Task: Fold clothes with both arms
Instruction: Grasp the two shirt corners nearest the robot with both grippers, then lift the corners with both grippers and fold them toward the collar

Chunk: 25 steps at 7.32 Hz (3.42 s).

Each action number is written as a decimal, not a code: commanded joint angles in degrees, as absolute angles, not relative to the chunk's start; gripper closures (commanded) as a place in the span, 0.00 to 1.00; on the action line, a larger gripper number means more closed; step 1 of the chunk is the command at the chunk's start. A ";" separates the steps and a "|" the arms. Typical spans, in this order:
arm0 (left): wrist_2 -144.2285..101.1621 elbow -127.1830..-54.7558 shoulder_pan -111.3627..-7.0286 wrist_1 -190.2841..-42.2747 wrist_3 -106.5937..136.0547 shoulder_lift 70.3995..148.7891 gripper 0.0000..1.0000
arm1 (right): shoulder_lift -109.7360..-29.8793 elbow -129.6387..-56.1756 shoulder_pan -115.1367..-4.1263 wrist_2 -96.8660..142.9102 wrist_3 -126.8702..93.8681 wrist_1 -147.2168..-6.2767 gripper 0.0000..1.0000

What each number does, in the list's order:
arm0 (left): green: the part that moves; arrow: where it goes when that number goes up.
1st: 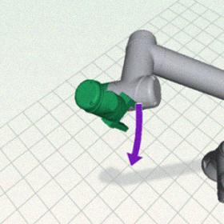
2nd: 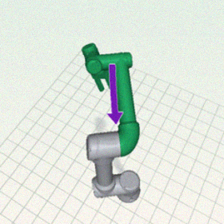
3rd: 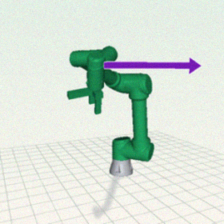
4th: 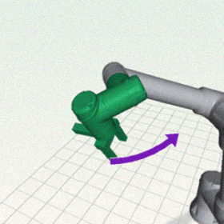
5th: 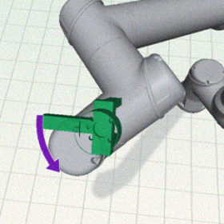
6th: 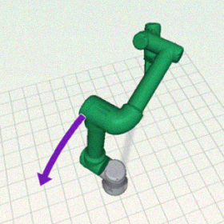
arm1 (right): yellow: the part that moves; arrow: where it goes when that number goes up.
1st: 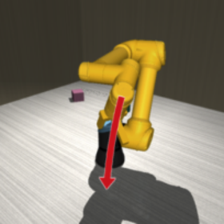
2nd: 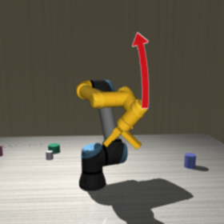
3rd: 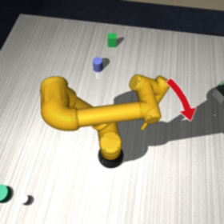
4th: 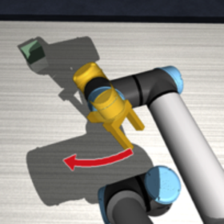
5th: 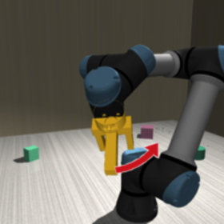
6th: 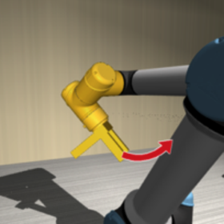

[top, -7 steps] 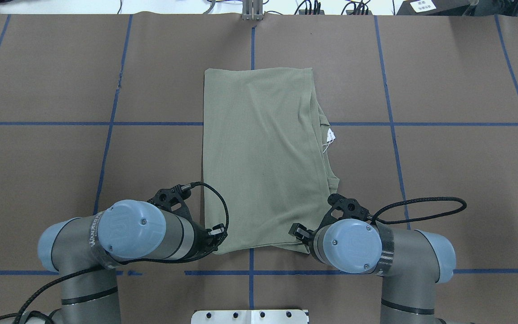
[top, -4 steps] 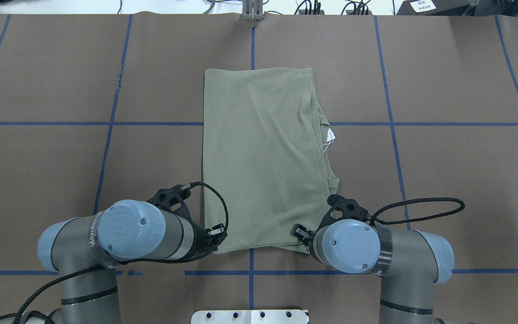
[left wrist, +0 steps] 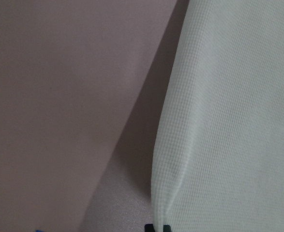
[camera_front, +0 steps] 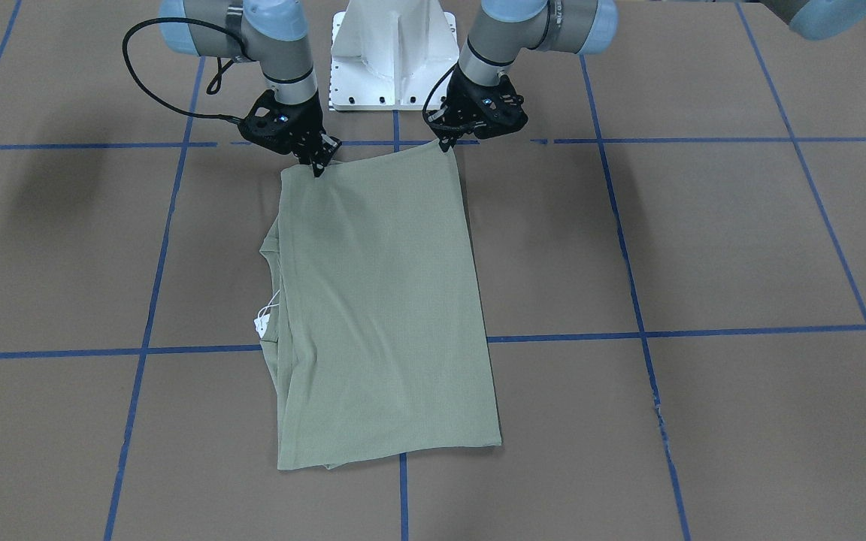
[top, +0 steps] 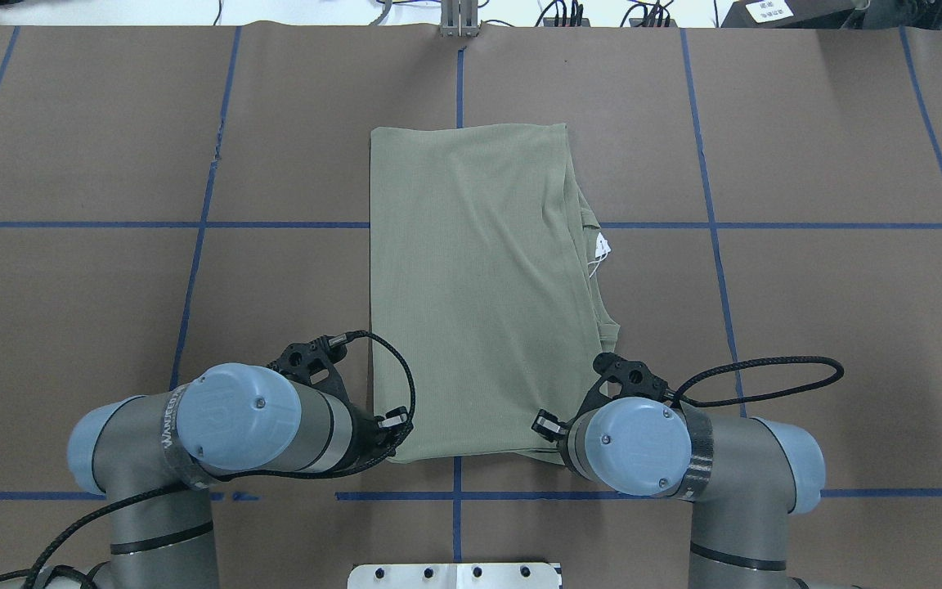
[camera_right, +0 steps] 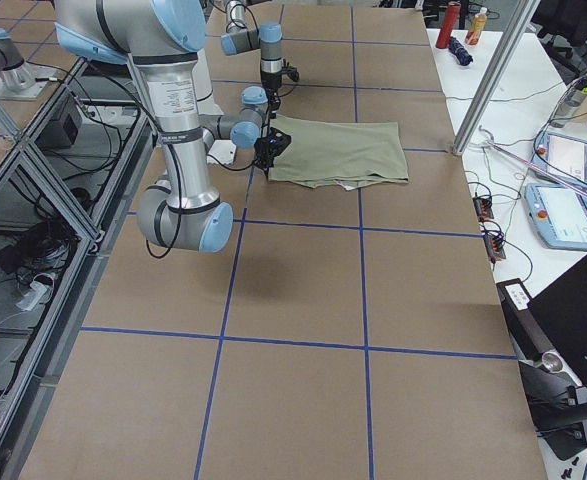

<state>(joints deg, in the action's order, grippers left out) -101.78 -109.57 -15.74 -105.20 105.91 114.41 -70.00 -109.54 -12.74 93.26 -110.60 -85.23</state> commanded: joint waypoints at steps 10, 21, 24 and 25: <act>-101.69 -126.30 -10.12 -92.55 106.79 111.27 1.00 | -73.57 -127.08 -12.83 105.19 -111.36 -85.08 1.00; -101.86 -97.58 -36.10 -104.13 95.98 125.33 1.00 | -51.53 -86.86 -38.40 105.11 -104.06 -69.43 1.00; -101.69 -87.58 -38.31 -110.55 96.15 128.66 0.38 | -48.44 -81.68 -38.76 105.47 -103.62 -69.26 0.79; -101.69 -83.45 -40.06 -112.39 95.98 130.41 0.00 | -46.34 -77.91 -39.02 105.21 -101.80 -69.26 0.01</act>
